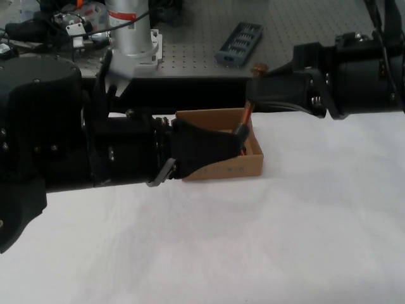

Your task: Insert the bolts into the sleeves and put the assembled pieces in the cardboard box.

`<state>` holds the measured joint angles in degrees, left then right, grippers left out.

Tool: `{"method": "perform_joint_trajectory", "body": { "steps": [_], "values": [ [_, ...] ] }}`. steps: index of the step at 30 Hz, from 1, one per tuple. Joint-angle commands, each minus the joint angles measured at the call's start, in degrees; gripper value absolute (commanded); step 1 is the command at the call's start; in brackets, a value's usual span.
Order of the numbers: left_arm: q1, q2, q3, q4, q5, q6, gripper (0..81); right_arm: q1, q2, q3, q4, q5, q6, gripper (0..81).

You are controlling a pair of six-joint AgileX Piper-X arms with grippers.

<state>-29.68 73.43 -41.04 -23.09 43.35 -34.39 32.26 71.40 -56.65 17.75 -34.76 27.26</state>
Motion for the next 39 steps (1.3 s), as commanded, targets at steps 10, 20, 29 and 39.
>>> {"method": "perform_joint_trajectory", "body": {
  "steps": [10,20,29,39],
  "values": [
    [0.3,-1.3,-1.5,-0.1,-0.2,2.3,0.6,-0.3,0.5,0.4,-2.1,-2.3,-1.2,2.5],
    [0.3,0.3,-1.5,-0.1,0.3,2.1,0.6,-0.3,0.5,0.5,-2.8,-5.3,-1.2,2.5],
    [0.3,1.2,-1.5,-0.1,1.0,1.9,0.6,-0.3,0.5,0.5,-6.2,-9.9,-1.6,2.5],
    [0.3,1.2,-1.5,-0.1,1.0,1.9,0.6,-0.2,0.5,0.5,-6.6,-11.2,-1.6,2.5]
  ]
}}
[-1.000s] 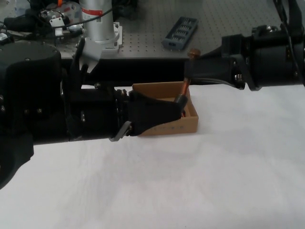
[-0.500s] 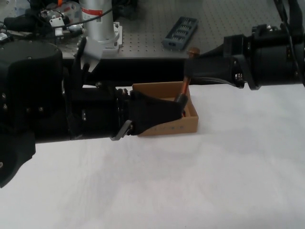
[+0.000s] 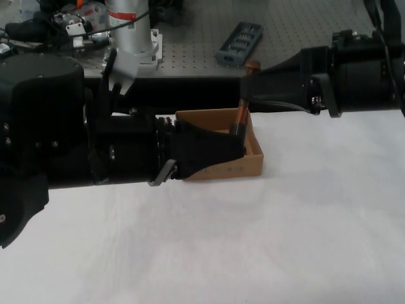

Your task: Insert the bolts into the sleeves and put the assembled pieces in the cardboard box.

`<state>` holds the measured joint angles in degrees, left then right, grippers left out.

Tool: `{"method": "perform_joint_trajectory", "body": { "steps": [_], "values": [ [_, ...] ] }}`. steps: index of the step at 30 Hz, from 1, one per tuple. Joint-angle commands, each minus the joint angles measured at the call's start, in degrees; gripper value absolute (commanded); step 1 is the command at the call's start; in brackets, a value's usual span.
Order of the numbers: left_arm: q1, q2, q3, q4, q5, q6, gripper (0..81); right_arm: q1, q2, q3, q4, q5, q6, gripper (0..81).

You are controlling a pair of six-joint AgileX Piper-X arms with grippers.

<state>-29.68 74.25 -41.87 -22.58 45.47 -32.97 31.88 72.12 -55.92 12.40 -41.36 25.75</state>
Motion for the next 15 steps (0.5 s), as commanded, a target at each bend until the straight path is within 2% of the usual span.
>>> {"method": "perform_joint_trajectory", "body": {
  "steps": [1,15],
  "values": [
    [0.3,0.4,-0.6,-0.7,-1.1,0.5,0.6,0.2,-0.2,-0.2,-1.3,-4.6,-0.1,2.5],
    [0.3,0.3,-0.6,-0.7,-1.3,2.4,0.6,0.2,-0.2,-0.2,2.9,-5.9,-3.8,2.5]
  ]
}}
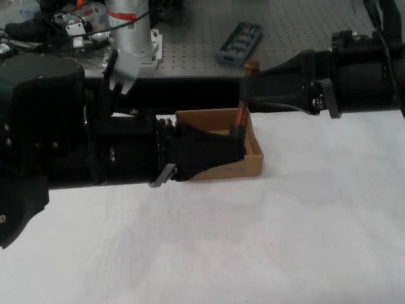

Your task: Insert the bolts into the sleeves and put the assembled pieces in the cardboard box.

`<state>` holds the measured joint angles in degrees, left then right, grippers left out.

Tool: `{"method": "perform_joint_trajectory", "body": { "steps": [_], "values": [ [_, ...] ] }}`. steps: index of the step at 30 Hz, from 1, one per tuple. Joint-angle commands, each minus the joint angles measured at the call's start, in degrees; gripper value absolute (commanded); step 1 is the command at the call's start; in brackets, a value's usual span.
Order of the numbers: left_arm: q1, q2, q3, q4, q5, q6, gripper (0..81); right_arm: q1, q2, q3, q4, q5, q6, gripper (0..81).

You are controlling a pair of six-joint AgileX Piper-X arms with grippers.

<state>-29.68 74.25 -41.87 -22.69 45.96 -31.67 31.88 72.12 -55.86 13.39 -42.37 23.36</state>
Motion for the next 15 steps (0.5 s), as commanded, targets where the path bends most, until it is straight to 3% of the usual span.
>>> {"method": "perform_joint_trajectory", "body": {
  "steps": [1,15],
  "values": [
    [0.3,0.3,-0.6,-0.5,-1.8,1.3,0.6,0.2,-0.2,-0.3,2.7,-4.9,-2.3,2.5],
    [0.3,0.3,-0.6,-0.8,-1.8,3.8,0.6,0.2,-0.2,-0.3,8.9,-4.9,-7.6,2.5]
  ]
}}
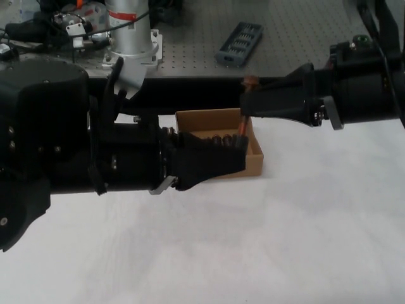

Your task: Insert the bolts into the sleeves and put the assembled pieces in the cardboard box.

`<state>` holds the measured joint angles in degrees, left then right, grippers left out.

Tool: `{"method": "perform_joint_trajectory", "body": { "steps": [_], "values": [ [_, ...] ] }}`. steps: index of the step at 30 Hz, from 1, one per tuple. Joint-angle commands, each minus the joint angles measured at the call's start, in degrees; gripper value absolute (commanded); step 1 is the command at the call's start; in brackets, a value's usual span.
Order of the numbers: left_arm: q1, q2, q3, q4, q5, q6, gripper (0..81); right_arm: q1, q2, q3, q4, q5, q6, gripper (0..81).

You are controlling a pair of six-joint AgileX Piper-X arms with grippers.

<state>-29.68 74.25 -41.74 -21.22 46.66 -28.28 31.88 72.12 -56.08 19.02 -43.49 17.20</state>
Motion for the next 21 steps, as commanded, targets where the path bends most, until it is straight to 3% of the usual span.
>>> {"method": "perform_joint_trajectory", "body": {
  "steps": [1,21],
  "values": [
    [0.3,0.3,-0.8,-2.7,-2.5,0.4,0.6,0.2,-0.2,-0.1,4.2,-3.2,-2.0,2.5],
    [0.3,0.3,-0.9,-4.6,-0.9,0.4,0.6,0.2,-0.2,-0.1,7.2,0.1,-5.4,2.5]
  ]
}}
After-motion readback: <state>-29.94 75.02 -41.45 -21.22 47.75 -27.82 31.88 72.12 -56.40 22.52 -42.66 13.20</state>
